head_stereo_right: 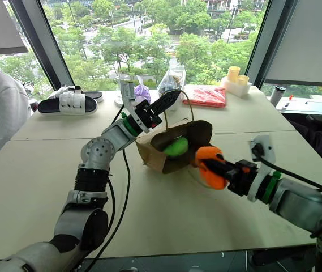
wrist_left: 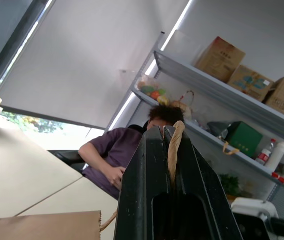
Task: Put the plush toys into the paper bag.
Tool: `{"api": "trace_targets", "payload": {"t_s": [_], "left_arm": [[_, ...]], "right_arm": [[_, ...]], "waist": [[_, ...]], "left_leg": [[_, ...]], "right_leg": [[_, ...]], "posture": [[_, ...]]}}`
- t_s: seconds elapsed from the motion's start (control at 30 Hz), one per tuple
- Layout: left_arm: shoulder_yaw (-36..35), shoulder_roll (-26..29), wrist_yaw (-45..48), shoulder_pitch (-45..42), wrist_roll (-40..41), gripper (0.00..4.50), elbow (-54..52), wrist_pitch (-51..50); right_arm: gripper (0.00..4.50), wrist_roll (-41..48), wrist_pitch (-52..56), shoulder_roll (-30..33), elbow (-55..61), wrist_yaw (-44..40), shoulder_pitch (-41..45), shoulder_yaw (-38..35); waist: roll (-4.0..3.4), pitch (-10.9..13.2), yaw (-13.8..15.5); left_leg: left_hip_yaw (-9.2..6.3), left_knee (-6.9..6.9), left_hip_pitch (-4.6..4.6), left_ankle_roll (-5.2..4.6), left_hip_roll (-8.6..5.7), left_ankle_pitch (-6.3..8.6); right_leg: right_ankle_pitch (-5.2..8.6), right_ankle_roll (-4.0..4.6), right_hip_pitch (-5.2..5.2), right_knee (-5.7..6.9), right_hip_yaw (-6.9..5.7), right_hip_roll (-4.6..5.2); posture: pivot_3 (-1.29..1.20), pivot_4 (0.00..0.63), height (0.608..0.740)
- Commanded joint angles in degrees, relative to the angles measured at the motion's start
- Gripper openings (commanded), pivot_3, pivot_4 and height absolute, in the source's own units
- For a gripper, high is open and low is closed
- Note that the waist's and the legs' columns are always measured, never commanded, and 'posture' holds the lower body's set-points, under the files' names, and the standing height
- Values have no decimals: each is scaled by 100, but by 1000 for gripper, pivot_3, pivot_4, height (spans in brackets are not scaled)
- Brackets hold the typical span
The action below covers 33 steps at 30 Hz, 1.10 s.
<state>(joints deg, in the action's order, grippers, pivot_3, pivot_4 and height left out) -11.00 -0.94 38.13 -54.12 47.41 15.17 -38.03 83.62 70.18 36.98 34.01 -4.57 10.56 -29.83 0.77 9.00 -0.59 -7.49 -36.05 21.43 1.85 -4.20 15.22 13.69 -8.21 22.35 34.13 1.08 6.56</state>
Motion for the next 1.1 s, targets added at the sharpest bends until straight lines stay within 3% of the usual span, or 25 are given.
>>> {"api": "trace_targets", "payload": {"t_s": [0.03,0.23,0.4,0.57,0.83,0.93,1.1], "left_arm": [[14,-51,85,-137,100,0,-47,0],[95,-48,171,-27,116,0,-179,-102],[222,8,241,212,217,0,-588,-319],[148,-71,62,282,251,0,-709,-348],[-122,-181,-349,140,248,0,-472,-114],[-144,-148,-331,92,225,0,-371,-65],[-166,-58,-218,4,188,0,-121,11]], "right_arm": [[142,-203,-439,-174,-170,484,437,597],[142,-1227,-731,-623,-1498,1014,1651,1532],[142,-1953,-743,-739,-2490,902,2459,1873],[142,-2389,-659,-789,-2805,607,2741,2086],[3998,-2562,-387,-646,-2277,135,2617,2074],[3998,-2346,-260,-373,-1803,-129,2350,1751],[3998,-1323,-121,308,-950,-611,1458,506]], "waist": [[0,0,-3],[-1,-1,-10],[-2,-1,-2],[-2,-1,-2],[-2,-1,-5],[-2,-1,17],[1,1,96]], "left_leg": [[2,1,-1,0,0,0],[3,4,2,1,1,-1],[-6,14,7,2,-1,-1],[-5,17,10,2,-1,-1],[-4,13,8,2,-1,-1],[-8,14,10,2,-2,-1],[-5,13,11,-2,-4,1]], "right_leg": [[0,0,2,1,1,0],[-1,1,11,3,4,-3],[0,1,18,5,0,-4],[0,1,23,3,1,-3],[0,1,22,4,1,-4],[0,1,22,4,-1,-4],[0,0,15,-5,-2,-2]], "posture": [[0,150,740],[0,150,740],[0,150,740],[0,150,740],[0,150,740],[0,150,740],[0,150,740]]}}
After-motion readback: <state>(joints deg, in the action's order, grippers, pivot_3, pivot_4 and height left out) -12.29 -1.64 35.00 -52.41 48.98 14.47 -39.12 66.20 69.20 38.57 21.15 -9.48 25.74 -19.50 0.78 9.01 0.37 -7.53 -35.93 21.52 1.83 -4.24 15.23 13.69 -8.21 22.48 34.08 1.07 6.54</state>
